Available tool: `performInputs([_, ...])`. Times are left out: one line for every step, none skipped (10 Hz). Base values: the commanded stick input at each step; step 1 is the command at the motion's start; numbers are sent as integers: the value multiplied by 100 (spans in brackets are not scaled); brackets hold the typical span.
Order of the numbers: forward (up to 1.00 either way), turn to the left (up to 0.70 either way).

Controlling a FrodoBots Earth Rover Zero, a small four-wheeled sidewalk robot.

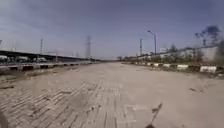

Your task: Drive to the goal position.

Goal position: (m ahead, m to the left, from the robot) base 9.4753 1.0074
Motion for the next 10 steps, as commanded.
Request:
performInputs([100,0])
performInputs([100,0])
performInputs([100,0])
performInputs([100,0])
performInputs([100,0])
performInputs([100,0])
performInputs([100,0])
performInputs([100,0])
performInputs([100,0])
performInputs([100,0])
